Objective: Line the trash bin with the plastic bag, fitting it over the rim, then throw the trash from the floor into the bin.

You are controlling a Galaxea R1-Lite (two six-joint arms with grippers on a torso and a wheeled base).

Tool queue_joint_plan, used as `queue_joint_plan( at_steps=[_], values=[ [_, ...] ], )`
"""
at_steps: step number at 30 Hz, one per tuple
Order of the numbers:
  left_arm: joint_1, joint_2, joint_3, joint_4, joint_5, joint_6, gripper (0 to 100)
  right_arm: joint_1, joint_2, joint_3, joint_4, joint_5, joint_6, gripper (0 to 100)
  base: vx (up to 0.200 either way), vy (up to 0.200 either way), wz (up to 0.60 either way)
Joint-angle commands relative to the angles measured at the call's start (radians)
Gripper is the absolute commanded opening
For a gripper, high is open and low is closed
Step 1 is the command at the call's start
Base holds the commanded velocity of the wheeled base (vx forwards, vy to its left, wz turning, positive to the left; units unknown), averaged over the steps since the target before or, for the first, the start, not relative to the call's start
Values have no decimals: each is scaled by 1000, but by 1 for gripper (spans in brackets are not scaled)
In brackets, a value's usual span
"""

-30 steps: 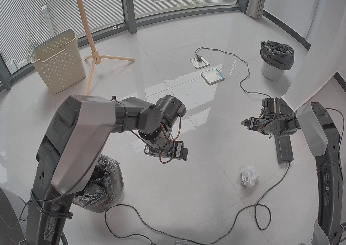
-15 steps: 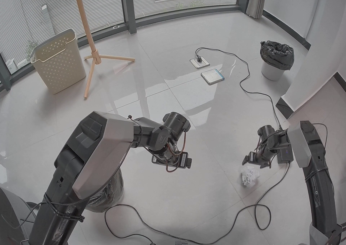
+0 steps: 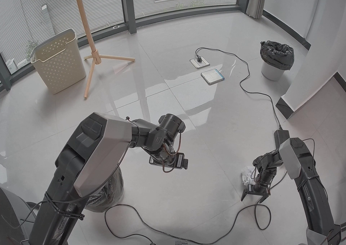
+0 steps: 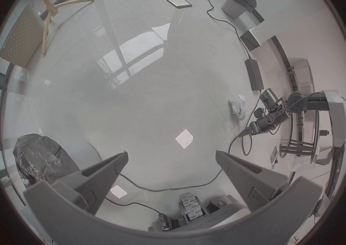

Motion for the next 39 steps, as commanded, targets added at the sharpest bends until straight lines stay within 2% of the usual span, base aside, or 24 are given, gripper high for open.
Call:
queue_joint_plan(
  at_steps=[1,7,13,15,17,21,26,39],
  values=[
    [4,2,0,1,-1,-1,100,0,22,0,3,0,1,100,0,0,0],
    [4,4,0,1,-4,-1,100,1,23,0,1,-1,1,100,0,0,0],
    [4,4,0,1,-7,-1,100,1,26,0,-75,-15,12,100,0,0,0],
    [3,4,0,1,-7,-1,100,1,26,0,-146,-35,30,100,0,0,0],
    [3,5,0,1,-7,-1,100,3,25,0,-198,-84,33,100,0,0,0],
    [3,7,0,1,-7,-1,100,6,26,0,-247,-141,29,100,0,0,0],
    [1,8,0,1,-7,-1,100,9,26,0,-293,-145,36,100,0,0,0],
    [1,19,0,1,-8,1,100,41,-87,0,-278,-142,41,100,0,0,0]
  ],
)
